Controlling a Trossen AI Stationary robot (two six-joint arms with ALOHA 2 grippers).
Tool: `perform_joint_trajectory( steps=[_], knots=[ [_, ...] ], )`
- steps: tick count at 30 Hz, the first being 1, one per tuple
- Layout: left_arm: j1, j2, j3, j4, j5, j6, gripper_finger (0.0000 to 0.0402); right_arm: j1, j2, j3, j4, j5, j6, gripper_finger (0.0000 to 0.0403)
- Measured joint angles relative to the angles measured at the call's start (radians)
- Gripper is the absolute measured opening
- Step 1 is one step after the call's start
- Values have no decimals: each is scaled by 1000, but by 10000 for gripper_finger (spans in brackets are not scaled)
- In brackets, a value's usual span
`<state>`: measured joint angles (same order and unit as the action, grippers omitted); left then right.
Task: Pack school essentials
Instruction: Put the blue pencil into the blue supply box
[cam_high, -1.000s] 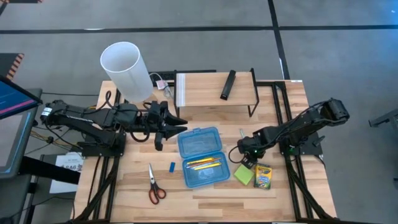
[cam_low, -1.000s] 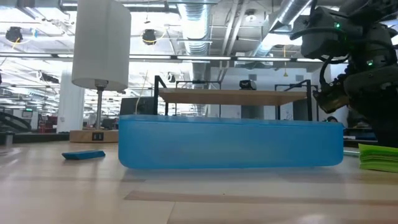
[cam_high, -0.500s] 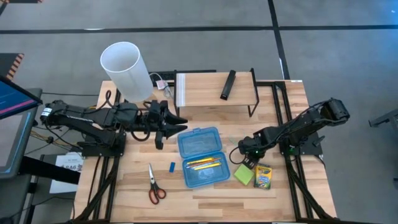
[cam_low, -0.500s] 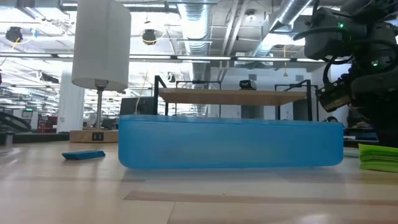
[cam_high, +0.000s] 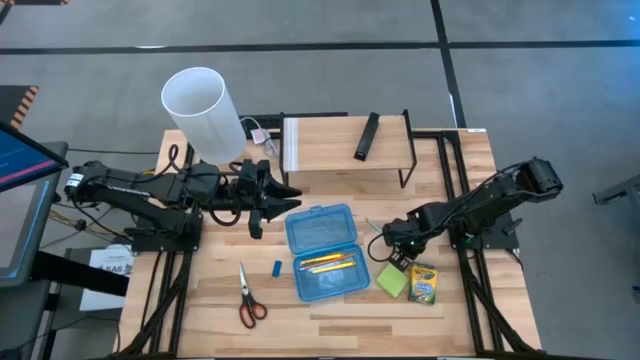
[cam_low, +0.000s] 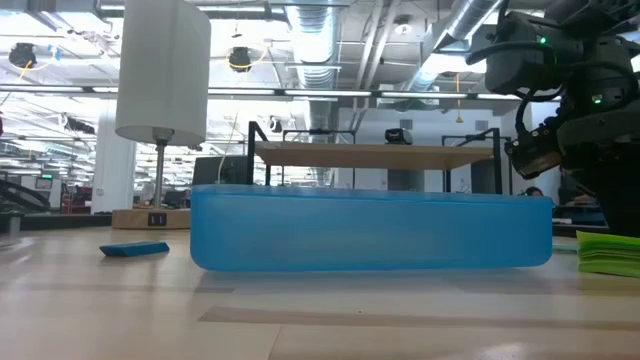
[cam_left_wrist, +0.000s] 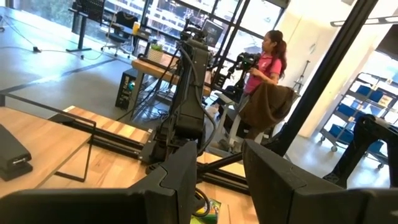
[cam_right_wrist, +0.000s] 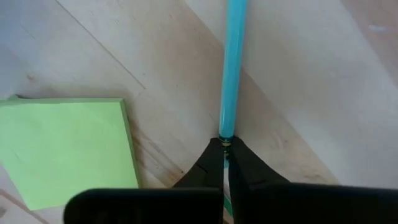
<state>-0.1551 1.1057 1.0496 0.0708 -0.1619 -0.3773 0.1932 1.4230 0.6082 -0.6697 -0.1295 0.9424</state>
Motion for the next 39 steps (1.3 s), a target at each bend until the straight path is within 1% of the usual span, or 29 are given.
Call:
perform_joint_trajectory(
  steps=[15, 21, 35, 37, 39],
  knots=[
    [0, 0, 0, 5, -2, 1, 116, -7, -18, 21, -2, -2, 19, 1],
    [0, 0, 0, 5, -2, 1, 116, -7, -19, 21, -1, -42, 26, 1],
    [-1, 0, 0, 4, -2, 16, 116, -13, -72, 38, -12, -51, 45, 0],
    [-1, 0, 0, 4, -2, 15, 116, -13, -75, 38, -12, -51, 41, 4],
    [-1, 0, 0, 4, -2, 15, 116, -12, -75, 38, -11, -47, 29, 21]
  ],
)
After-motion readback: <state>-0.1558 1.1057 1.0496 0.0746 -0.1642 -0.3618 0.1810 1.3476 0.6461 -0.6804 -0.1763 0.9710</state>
